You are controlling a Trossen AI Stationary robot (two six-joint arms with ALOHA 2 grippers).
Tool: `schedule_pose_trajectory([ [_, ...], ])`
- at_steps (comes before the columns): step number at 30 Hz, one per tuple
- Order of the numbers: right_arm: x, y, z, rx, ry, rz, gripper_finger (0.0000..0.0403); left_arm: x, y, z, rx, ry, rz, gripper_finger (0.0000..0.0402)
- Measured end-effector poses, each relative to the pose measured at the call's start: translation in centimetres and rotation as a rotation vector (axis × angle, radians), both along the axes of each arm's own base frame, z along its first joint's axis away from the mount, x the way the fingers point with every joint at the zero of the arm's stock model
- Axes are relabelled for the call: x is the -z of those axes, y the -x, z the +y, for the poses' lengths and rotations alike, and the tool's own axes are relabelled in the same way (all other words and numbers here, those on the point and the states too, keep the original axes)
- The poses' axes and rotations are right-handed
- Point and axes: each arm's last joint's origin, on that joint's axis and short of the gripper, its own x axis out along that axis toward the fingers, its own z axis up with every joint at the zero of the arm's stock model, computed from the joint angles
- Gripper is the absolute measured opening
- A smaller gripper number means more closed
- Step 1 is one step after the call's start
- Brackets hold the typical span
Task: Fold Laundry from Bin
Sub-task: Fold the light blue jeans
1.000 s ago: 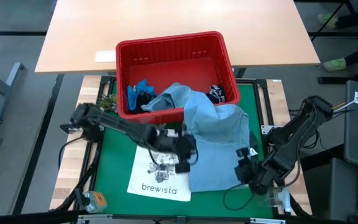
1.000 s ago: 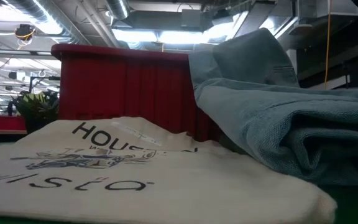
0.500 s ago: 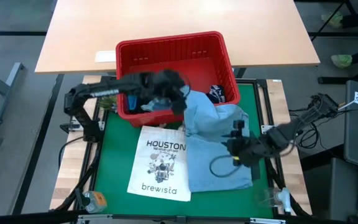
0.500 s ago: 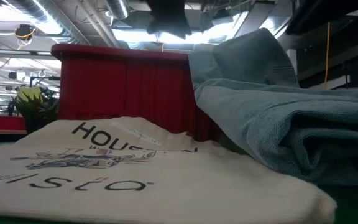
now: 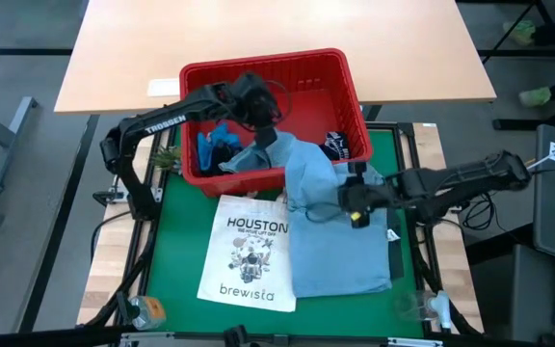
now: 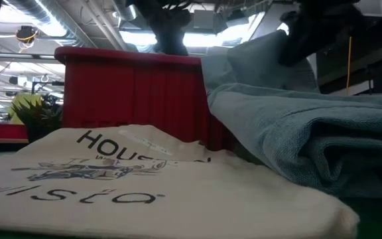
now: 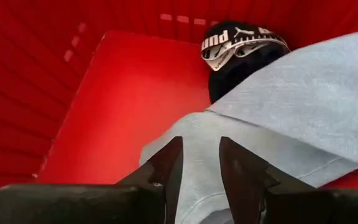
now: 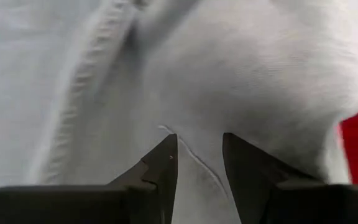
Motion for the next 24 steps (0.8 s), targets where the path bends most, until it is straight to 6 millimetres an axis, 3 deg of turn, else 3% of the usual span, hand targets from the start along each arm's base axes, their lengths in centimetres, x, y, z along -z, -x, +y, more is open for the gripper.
schedule_pose_trajectory([
  [5,-1.4,-0.3,-1.9,-0.063,-0.072,-0.032,0.0127,0.8,-0.4,-0.8,0.135,0.046,0.006,0.0101],
  [11,-3.9,-0.6,-2.7,-0.144,-0.071,-0.080,0.0127,1.8,-1.4,-3.2,0.291,0.177,-0.027,0.0101],
  [18,-4.3,-0.6,-2.6,-0.191,-0.043,-0.076,0.0127,1.7,-2.4,-5.8,0.363,0.190,-0.031,0.0104],
  [24,-4.0,-0.2,-2.6,-0.199,-0.055,-0.033,0.0127,2.2,-3.3,-7.5,0.356,0.128,0.007,0.0143],
])
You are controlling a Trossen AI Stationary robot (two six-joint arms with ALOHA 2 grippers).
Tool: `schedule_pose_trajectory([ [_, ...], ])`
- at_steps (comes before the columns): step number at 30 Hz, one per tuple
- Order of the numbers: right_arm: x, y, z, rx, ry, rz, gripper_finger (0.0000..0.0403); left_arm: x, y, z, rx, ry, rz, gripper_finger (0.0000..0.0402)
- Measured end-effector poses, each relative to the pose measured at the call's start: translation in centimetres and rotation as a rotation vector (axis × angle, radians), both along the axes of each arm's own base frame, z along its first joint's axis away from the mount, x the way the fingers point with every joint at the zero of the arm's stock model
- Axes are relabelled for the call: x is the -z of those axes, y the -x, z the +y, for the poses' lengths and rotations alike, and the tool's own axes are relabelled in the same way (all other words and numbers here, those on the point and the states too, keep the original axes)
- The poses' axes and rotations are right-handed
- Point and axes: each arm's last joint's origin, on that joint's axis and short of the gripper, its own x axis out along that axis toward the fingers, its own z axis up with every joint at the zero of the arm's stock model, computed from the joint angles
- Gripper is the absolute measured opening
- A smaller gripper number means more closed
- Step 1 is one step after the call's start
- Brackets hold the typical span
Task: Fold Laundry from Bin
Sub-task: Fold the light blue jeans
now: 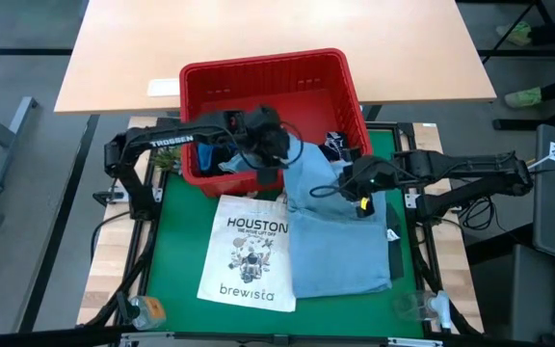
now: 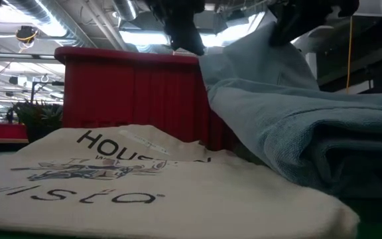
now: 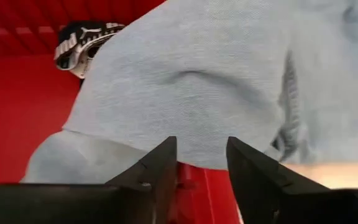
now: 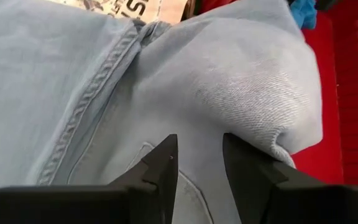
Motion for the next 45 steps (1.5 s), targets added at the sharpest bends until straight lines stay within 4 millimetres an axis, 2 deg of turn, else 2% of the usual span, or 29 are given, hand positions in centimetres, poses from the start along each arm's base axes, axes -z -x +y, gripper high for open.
schedule_pose_trajectory([
  [6,0.1,0.1,0.0,-0.002,0.003,0.019,0.0127,1.7,-2.0,-0.3,-0.058,-0.024,0.004,0.0190],
  [11,0.1,0.1,0.0,-0.019,0.016,0.023,0.0127,2.1,-2.3,-0.2,-0.084,0.006,0.000,0.0195],
  [15,0.1,0.1,0.0,-0.025,0.021,0.024,0.0127,1.8,-2.3,-0.2,-0.093,0.021,-0.006,0.0164],
  [27,0.1,0.1,0.0,-0.024,0.022,0.022,0.0127,0.5,-2.5,-0.1,-0.100,0.005,-0.050,0.0017],
  [29,0.1,0.1,0.0,-0.024,0.022,0.022,0.0127,-0.1,-2.6,0.0,-0.100,0.002,-0.064,0.0005],
  [35,0.1,0.1,0.0,-0.023,0.022,0.022,0.0127,-2.2,-2.2,-0.4,-0.090,0.003,-0.071,0.0003],
  [40,0.1,0.1,0.0,-0.026,0.025,0.023,0.0127,-2.2,-2.2,-0.4,-0.096,-0.001,-0.061,0.0014],
  [45,0.1,0.1,0.0,-0.027,0.026,0.023,0.0127,-1.8,-2.5,-0.4,-0.095,-0.001,-0.051,0.0048],
])
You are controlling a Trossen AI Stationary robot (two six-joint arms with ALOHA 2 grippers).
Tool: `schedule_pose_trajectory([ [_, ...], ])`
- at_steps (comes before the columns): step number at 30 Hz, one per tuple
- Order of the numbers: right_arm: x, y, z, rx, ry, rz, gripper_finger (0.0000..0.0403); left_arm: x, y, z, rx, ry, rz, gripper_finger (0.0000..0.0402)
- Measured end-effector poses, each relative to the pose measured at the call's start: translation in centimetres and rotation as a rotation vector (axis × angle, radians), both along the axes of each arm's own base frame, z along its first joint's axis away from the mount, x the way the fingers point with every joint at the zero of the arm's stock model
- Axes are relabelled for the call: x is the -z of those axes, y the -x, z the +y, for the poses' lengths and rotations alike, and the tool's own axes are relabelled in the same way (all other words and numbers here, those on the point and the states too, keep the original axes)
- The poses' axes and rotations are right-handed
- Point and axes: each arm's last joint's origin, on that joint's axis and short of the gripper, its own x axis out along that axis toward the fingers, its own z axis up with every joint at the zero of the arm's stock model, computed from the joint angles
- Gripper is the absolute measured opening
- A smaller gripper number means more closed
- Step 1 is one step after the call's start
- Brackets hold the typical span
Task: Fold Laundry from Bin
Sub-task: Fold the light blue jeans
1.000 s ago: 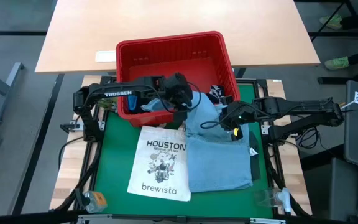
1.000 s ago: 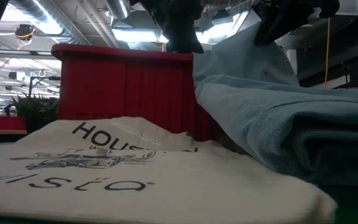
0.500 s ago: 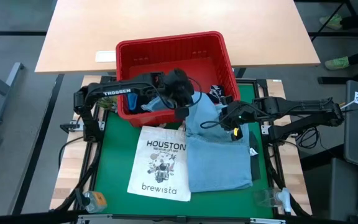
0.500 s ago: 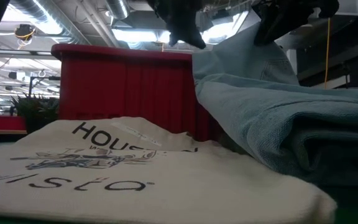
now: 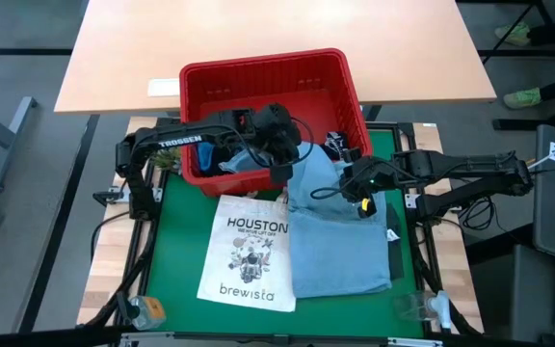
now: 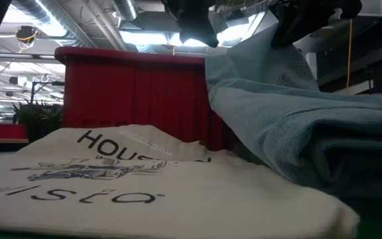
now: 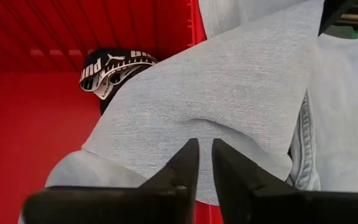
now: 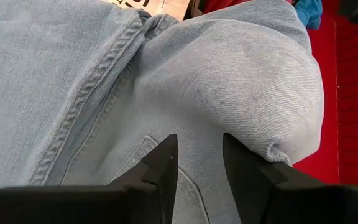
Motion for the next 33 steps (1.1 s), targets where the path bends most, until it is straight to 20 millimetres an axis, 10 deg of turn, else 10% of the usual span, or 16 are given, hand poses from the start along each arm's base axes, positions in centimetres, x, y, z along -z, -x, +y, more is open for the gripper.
schedule_pose_trajectory([
  [16,0.0,0.0,0.0,-0.001,0.001,0.000,0.0127,3.2,-2.3,-0.8,0.025,0.009,0.045,0.0134],
  [33,0.0,0.0,0.0,-0.001,0.001,0.000,0.0127,2.1,-1.7,-0.9,0.036,-0.026,0.036,0.0005],
])
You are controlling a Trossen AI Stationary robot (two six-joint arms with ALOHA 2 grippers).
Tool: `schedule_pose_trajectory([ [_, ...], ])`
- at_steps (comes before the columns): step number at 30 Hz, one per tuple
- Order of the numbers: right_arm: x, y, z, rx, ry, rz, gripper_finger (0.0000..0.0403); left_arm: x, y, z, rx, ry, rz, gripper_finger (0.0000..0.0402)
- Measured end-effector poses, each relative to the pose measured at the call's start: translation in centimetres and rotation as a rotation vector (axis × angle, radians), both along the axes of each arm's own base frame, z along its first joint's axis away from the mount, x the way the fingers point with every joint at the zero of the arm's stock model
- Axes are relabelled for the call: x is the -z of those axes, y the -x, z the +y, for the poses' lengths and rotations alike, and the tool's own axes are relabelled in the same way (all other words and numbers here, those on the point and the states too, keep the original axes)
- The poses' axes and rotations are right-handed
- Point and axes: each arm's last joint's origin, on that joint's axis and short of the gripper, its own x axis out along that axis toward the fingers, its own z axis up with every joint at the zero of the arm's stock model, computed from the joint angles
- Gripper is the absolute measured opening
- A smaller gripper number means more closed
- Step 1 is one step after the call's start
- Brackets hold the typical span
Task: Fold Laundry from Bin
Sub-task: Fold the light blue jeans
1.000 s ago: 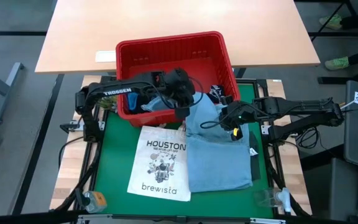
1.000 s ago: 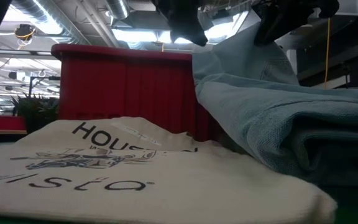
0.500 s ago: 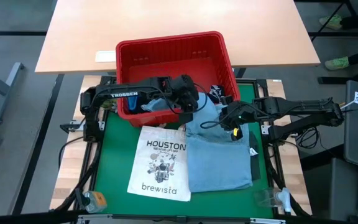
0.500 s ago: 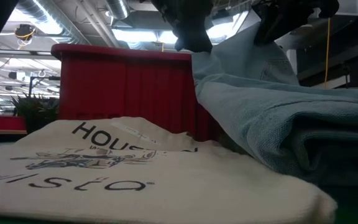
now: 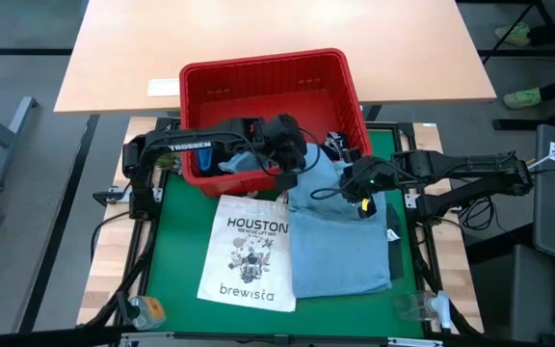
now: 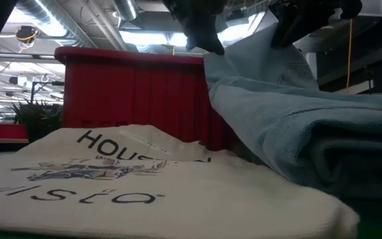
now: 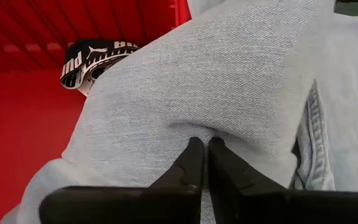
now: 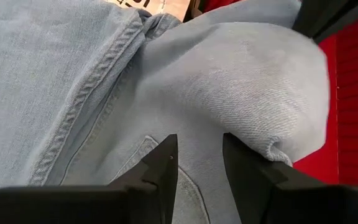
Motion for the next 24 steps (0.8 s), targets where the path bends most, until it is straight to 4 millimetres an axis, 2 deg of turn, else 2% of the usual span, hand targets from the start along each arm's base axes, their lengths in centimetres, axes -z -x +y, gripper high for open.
schedule_pose_trajectory([
  [5,-0.3,0.2,0.0,0.000,0.000,0.007,0.0127,-2.5,0.5,-1.1,0.020,-0.015,-0.055,0.0003],
  [12,-3.4,1.6,0.0,-0.002,-0.005,-0.074,0.0127,-3.7,0.7,-4.5,0.074,0.009,-0.071,0.0001],
  [16,-4.9,2.6,-0.1,-0.014,-0.001,-0.128,0.0127,-3.3,0.5,-6.9,0.087,0.056,-0.050,0.0001],
  [24,-6.0,3.7,-0.1,-0.020,-0.030,-0.211,0.0127,-1.1,-0.5,-12.0,0.116,0.134,0.009,0.0002],
])
